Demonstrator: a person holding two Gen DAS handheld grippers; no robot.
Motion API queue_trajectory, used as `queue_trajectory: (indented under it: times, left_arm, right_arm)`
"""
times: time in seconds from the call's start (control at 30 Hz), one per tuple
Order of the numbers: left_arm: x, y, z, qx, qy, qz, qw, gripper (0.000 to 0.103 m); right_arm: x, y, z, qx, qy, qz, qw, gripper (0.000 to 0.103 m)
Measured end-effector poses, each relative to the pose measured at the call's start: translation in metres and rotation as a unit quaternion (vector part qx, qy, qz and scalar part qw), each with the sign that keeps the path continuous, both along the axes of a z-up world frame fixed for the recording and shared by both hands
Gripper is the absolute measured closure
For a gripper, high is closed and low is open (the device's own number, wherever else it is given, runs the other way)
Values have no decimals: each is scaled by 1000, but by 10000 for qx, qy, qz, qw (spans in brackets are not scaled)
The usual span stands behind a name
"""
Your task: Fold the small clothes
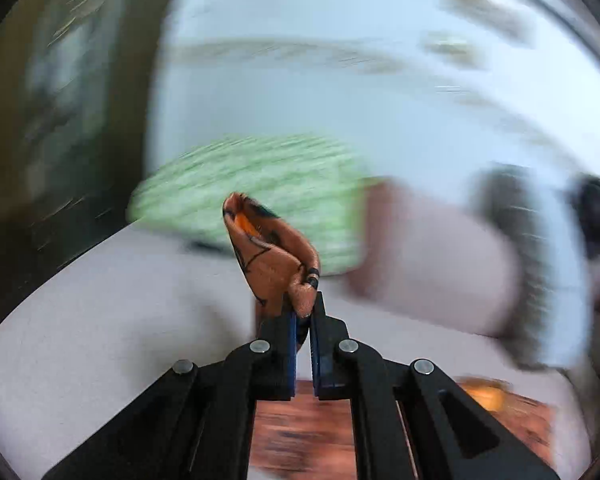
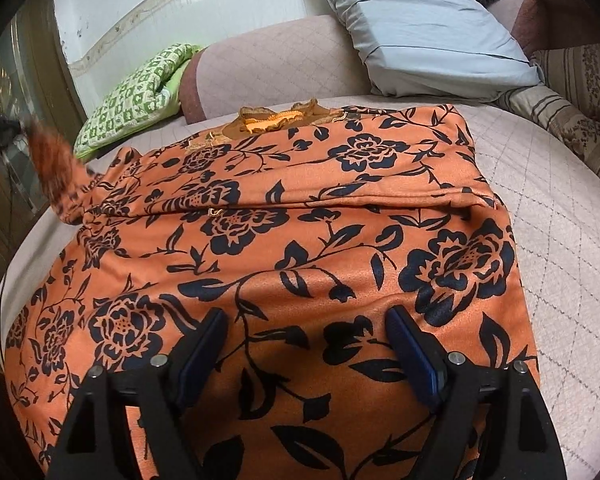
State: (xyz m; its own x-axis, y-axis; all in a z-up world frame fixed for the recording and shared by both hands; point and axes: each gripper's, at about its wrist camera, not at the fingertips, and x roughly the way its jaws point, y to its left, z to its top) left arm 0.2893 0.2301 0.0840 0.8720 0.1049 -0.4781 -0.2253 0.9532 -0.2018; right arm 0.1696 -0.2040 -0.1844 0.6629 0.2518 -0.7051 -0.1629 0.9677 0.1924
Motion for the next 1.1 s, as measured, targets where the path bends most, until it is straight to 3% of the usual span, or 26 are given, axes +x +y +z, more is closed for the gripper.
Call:
queue_trajectory:
  times: [0.07, 0.13, 0.27, 0.37, 0.43, 0.47, 0.5, 0.53, 0.6, 0.73, 0.8, 0.87, 0.9, 0.93, 1.0, 1.1]
  left_arm:
    - [-2, -82, 10, 73, -99, -781, 9969, 98]
    - [-2, -158, 0, 130, -53, -1404, 9900, 98]
    - [13, -284, -58, -101, 647, -2284, 9714, 98]
    - [38, -345, -121, -89, 1601, -2836, 9454, 97]
    - [58, -368, -176, -289, 2724, -3098, 9105, 90]
    - [65, -368, -202, -545, 3309, -2990, 8934, 87]
    - [63, -368, -208, -806, 3462, -2916, 8880, 81]
    - [61, -363, -205, -975, 3352, -2927, 8902, 73]
    - [49, -352, -179, -828, 2972, -2982, 9033, 54]
    - [26, -301, -113, -677, 1847, -3218, 9262, 32]
    - [8, -247, -90, -220, 1143, -2596, 9587, 23]
    - [-10, -209, -90, 371, 793, -1701, 9815, 21]
    - [-15, -189, -96, 716, 751, -1226, 9870, 21]
    - [-19, -171, -107, 1016, 798, -826, 9882, 21]
    - [-13, -146, -136, 1541, 1285, -381, 9789, 22]
    - [-25, -133, -160, 1573, 1493, -452, 9752, 22]
  right_arm:
    - [0, -2, 0, 68, -6, -5, 10000, 19]
    - [-1, -4, 1, 174, -13, -17, 9998, 19]
    - [-2, -11, 1, 465, -18, -41, 9989, 19]
    - [-1, -17, 1, 704, -23, -58, 9975, 19]
    - [-2, -20, 1, 837, -24, -69, 9965, 19]
    - [-2, -22, 1, 913, -29, -74, 9958, 19]
    - [-2, -24, 1, 984, -28, -81, 9951, 19]
    - [-2, -26, 1, 1038, -27, -89, 9946, 19]
    - [-1, -26, 1, 1062, -28, -103, 9943, 19]
    - [-4, -27, 3, 1073, -45, -138, 9941, 19]
    - [-7, -31, 7, 1207, -26, -247, 9924, 19]
    - [-9, -36, 14, 1420, 40, -325, 9893, 19]
    - [-7, -38, 22, 1539, 23, -350, 9875, 19]
    - [-4, -38, 29, 1591, -2, -360, 9866, 19]
    - [20, -34, 45, 1616, -17, -316, 9863, 19]
    - [80, -35, 52, 1846, 313, -343, 9817, 19]
